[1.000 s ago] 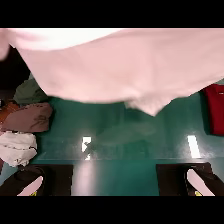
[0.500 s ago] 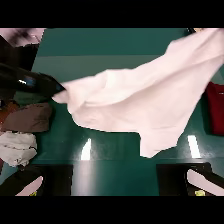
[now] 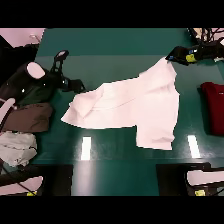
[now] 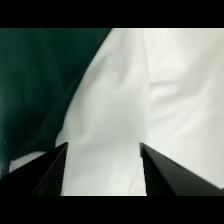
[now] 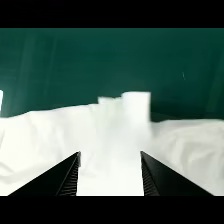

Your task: Fold the shirts.

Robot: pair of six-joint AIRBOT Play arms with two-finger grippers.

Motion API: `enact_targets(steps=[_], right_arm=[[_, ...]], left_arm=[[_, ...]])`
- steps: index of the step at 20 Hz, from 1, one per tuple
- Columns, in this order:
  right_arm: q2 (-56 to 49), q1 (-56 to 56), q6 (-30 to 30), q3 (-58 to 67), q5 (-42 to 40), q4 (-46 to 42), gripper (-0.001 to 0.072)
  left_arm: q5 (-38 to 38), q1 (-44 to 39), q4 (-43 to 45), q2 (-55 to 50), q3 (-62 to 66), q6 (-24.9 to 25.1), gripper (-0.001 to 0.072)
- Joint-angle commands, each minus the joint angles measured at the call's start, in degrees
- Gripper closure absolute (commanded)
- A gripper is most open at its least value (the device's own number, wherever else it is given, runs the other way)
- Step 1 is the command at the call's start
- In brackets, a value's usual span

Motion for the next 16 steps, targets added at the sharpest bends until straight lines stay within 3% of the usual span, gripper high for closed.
enact_targets(steps=[1,4,5,7,16], right_arm=[[-2.7,-1.7,0.8,4.9,3.7,0.1,0.0285],[0.1,-4.5,-2.4,5.6,16.2,0.1,0.0301],[2.0,-5.0,-3.9,3.4,18.1,0.1,0.0407],[6.7,-6.2,-5.2,-3.4,18.4,0.1,0.0425],[22.3,-6.4,-5.4,-28.0,12.9,0.2,0.0425]], left_arm=[[-5.0,3.1,0.3,-4.6,9.2,1.3,0.0173],[-20.4,10.6,0.2,-4.3,12.3,3.8,0.0173],[-24.7,13.1,0.1,-4.3,11.3,4.8,0.0173],[-29.0,17.6,-0.2,-4.2,6.4,5.1,0.0174],[-19.7,20.6,-1.0,-0.4,-16.8,13.9,0.0174]])
